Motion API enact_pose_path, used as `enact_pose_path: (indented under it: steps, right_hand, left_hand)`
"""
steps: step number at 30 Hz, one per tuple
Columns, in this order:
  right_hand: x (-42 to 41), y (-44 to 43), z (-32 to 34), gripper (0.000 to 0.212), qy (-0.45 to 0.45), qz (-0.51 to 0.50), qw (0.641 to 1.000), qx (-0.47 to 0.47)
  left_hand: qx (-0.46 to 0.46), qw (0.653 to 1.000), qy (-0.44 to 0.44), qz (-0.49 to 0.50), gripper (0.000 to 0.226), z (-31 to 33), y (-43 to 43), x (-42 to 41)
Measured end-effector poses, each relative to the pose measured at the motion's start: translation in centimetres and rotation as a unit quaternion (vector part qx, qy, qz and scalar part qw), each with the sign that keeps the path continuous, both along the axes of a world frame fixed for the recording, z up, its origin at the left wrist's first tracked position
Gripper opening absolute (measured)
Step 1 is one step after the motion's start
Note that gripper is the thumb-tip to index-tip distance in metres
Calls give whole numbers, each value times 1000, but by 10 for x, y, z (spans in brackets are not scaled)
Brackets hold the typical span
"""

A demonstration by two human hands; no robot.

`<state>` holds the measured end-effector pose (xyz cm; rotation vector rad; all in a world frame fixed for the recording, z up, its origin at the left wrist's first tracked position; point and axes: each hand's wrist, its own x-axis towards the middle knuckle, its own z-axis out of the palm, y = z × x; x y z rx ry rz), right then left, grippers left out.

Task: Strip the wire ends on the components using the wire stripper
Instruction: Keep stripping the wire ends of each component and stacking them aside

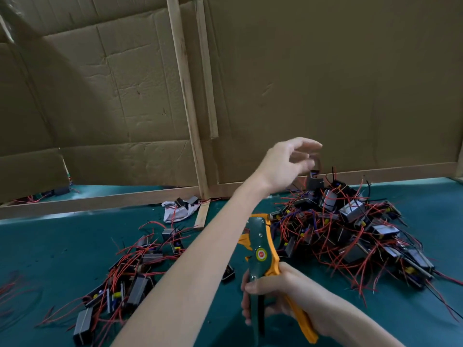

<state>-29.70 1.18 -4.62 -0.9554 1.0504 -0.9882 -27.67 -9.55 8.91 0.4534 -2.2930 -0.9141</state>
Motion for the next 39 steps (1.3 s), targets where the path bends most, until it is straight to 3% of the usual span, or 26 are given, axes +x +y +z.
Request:
enact_pose_path:
  steps: [2,7,9,13,18,24,28,32,39]
  right_hand:
    - [-1,0,0,16,-6,-27,1000,2]
    - [-7,-2,5,5,-65,-161,985,-14]
    - [-10,-2,6,7,-78,-209,974,-38]
    - [-14,-2,9,7,-102,-261,957,-69]
    - [-12,0,14,7,-120,-261,955,-78]
    - [-10,3,15,7,-115,-234,961,-92]
    - [-11,6,20,15,-116,-176,969,-126]
    - [-11,8,21,16,-110,-109,978,-138]
    - [-6,8,15,17,-83,-69,986,-129]
  left_hand:
    - [12,997,-63,-35,53,-2,1,14]
    - [113,990,65,54,33,-5,-7,93]
    - [116,985,-13,126,30,-17,-14,129]
    - [110,923,-353,108,14,-44,-23,169]
    - [15,916,-376,136,16,-80,-21,147]
    - [-2,944,-255,210,17,-117,-21,125]
    - [105,973,-41,202,16,-112,-25,126]
    - [192,954,146,176,26,-103,-24,128]
    - [186,957,189,119,7,-89,-14,127]
